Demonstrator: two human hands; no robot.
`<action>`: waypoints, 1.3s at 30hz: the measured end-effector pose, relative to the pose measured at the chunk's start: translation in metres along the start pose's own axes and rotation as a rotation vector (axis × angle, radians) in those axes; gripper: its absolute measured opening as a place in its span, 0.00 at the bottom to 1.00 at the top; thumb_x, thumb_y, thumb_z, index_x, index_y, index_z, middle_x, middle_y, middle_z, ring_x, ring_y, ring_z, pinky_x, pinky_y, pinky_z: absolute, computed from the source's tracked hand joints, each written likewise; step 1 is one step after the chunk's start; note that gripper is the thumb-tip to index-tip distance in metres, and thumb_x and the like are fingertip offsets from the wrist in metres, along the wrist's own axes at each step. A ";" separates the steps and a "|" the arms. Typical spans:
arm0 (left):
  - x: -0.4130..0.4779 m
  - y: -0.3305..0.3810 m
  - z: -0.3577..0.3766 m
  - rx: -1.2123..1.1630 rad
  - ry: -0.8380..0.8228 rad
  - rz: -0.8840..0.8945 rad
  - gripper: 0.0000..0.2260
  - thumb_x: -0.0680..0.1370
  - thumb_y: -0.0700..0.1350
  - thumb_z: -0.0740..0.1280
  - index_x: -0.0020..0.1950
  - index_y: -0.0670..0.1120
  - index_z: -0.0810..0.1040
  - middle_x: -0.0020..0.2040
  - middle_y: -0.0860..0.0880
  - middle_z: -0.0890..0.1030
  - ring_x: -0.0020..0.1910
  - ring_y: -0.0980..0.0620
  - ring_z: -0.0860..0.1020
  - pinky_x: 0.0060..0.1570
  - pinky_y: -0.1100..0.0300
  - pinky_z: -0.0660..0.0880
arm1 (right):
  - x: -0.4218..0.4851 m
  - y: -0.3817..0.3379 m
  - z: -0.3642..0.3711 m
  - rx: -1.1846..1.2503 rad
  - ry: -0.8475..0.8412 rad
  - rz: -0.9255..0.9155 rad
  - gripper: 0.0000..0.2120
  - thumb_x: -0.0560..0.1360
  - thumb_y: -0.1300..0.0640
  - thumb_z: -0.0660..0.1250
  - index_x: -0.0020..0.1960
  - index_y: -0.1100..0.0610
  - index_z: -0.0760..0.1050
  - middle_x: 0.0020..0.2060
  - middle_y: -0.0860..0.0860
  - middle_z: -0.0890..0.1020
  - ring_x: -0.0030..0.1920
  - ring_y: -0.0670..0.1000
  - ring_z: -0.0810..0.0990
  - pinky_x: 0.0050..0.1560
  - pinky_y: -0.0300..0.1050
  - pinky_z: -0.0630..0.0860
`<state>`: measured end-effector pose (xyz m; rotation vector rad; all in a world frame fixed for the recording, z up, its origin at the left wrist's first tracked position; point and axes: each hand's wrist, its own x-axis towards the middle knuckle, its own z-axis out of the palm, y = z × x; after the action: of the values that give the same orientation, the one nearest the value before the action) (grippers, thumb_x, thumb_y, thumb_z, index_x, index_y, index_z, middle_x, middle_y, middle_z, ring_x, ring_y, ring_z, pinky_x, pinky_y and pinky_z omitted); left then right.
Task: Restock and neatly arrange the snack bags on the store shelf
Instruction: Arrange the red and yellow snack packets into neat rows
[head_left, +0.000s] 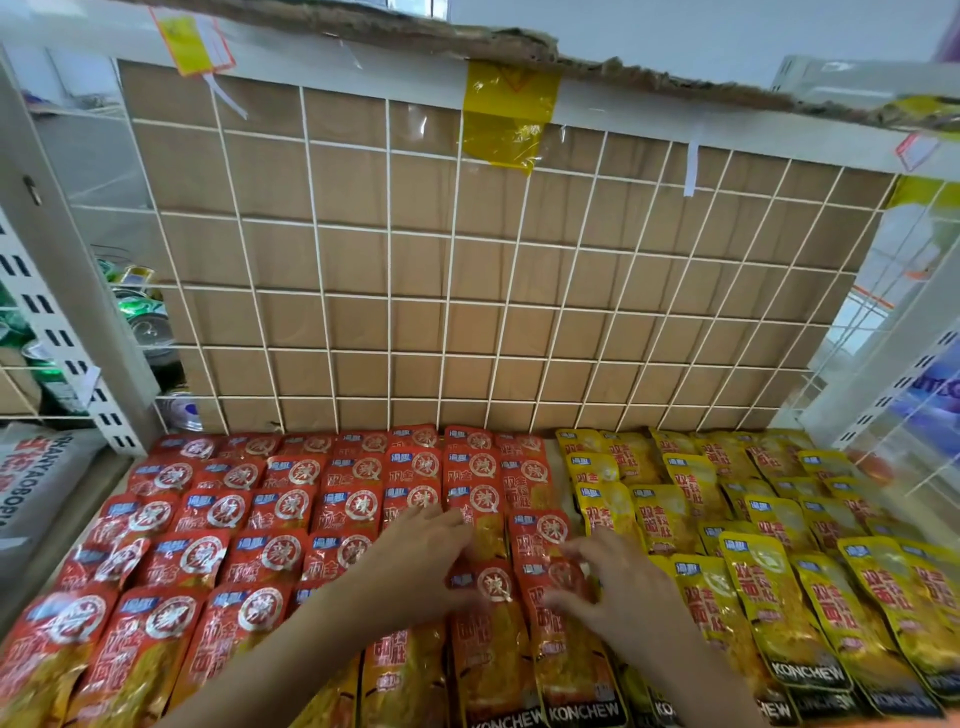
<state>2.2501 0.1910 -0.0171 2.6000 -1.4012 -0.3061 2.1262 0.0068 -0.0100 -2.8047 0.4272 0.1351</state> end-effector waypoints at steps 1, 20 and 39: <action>0.000 0.002 0.002 0.020 0.006 -0.005 0.24 0.71 0.67 0.62 0.59 0.53 0.70 0.57 0.56 0.71 0.57 0.57 0.66 0.62 0.61 0.60 | 0.000 -0.001 0.000 -0.018 -0.010 0.005 0.53 0.51 0.19 0.35 0.67 0.44 0.64 0.58 0.40 0.67 0.62 0.41 0.67 0.60 0.37 0.66; 0.009 0.008 -0.011 -0.299 -0.034 -0.020 0.08 0.76 0.44 0.67 0.55 0.48 0.75 0.51 0.53 0.76 0.49 0.56 0.74 0.50 0.65 0.74 | 0.001 -0.005 0.004 0.233 0.065 0.094 0.24 0.65 0.39 0.72 0.52 0.45 0.62 0.51 0.41 0.70 0.55 0.43 0.71 0.56 0.36 0.69; 0.044 -0.019 -0.014 -0.508 0.065 -0.054 0.03 0.75 0.42 0.69 0.47 0.47 0.79 0.42 0.57 0.77 0.43 0.61 0.76 0.43 0.72 0.71 | 0.009 0.003 -0.001 0.548 0.172 0.064 0.08 0.70 0.54 0.72 0.40 0.46 0.73 0.39 0.45 0.81 0.44 0.45 0.80 0.46 0.48 0.79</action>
<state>2.2921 0.1654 -0.0121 2.2081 -1.0613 -0.5047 2.1342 0.0012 -0.0109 -2.2702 0.5046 -0.1861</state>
